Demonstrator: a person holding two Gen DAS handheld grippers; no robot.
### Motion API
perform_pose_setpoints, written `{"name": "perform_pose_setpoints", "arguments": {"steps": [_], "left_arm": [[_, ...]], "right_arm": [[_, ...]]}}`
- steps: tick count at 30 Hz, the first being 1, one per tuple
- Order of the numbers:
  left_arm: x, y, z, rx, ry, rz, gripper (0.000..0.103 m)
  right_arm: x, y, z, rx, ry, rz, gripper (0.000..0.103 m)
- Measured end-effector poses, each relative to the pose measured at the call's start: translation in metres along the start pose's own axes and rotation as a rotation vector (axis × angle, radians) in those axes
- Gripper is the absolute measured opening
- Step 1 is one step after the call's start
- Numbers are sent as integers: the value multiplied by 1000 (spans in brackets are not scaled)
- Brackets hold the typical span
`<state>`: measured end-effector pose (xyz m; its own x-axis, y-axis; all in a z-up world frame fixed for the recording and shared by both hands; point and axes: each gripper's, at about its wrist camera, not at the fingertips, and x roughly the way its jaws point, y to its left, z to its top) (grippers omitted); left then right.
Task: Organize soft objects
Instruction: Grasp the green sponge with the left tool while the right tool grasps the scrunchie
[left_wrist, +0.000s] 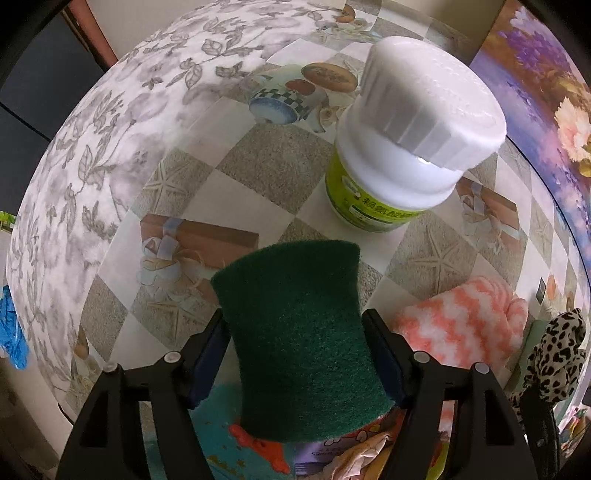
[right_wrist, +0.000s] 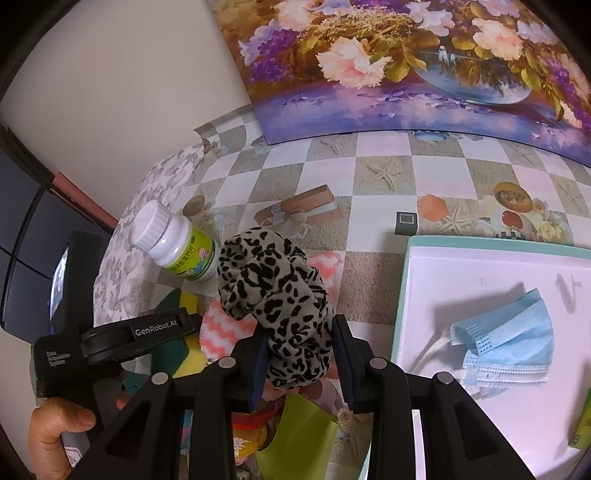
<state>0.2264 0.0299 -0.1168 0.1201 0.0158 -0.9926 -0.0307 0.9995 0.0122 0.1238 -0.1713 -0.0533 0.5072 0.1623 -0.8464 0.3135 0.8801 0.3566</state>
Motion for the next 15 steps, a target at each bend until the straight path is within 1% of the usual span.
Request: {"name": "perform_pose_setpoints", "arguments": {"steps": [5,6,7,9,15], "left_arm": [[-11,-5,-3,13,-15,-2,67],[-14,-6,-2,14,-21,-2,66],[-19,-7,-1,13,-29,-3,66],[-26,-7,0,10,-45,-7,66],[-65,-8,2,6,-133,-35,66]], "right_arm": [[4,-1,-1,-2,8,-9,34],[5,-1,-2,-4,9,-10,33],[5,-1,-2,-6,10,-9,30],[3,0,-1,-5,5,-10,30],[-20,3,6,-23,-53,13,25]]}}
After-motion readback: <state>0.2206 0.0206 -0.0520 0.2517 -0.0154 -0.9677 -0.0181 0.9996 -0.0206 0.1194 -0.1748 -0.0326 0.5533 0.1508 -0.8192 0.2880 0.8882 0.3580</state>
